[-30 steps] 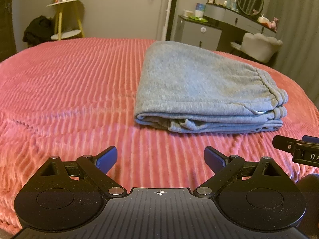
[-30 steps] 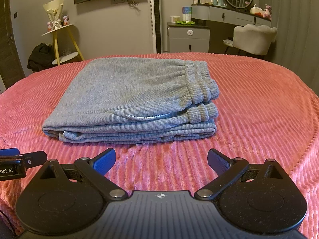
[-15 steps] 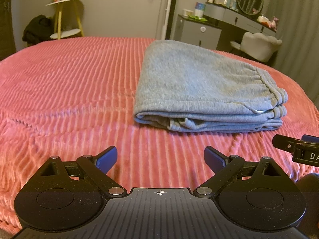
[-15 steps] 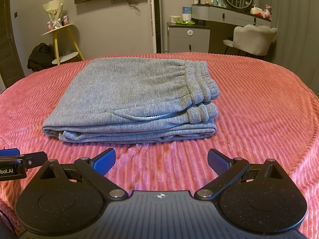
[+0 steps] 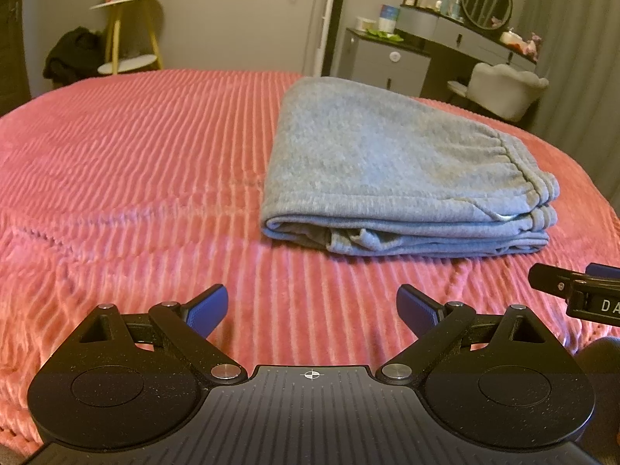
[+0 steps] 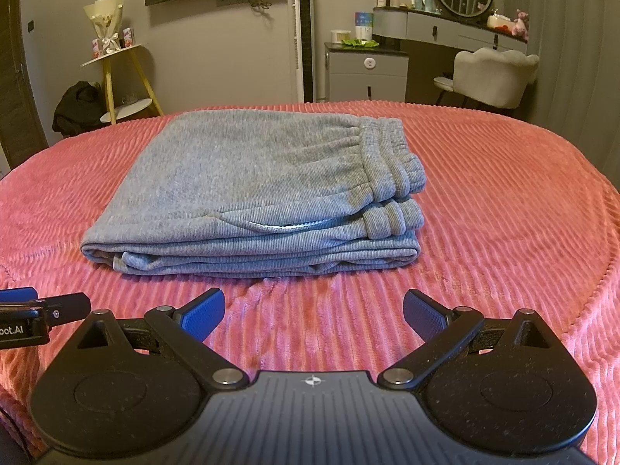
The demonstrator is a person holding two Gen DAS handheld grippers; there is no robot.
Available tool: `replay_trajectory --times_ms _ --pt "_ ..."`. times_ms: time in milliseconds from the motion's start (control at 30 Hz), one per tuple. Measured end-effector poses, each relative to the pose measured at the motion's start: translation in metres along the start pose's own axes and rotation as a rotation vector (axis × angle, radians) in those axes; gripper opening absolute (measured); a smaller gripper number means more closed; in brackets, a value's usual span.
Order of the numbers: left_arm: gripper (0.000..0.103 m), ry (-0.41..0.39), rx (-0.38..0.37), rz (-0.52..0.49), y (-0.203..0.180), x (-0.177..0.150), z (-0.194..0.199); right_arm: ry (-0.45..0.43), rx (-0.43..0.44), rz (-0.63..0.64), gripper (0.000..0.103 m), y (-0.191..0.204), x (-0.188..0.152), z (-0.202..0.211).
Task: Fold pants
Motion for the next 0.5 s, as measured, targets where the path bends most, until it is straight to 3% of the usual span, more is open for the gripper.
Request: replay_trajectory --times_ms 500 --pt "0.098 0.002 -0.009 0.002 -0.0010 0.0002 -0.0003 0.010 -0.003 0.006 0.099 -0.0023 -0.0001 -0.0027"
Point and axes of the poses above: each gripper's, at about its wrist camera, not at the fingertips, and z roughly against the way its jaws point, y to its left, x to its top, the point moved 10 cm from there along -z, roughly the way its jaws point, and after that the axes turned 6 degrees about -z, right-handed, at the moved point
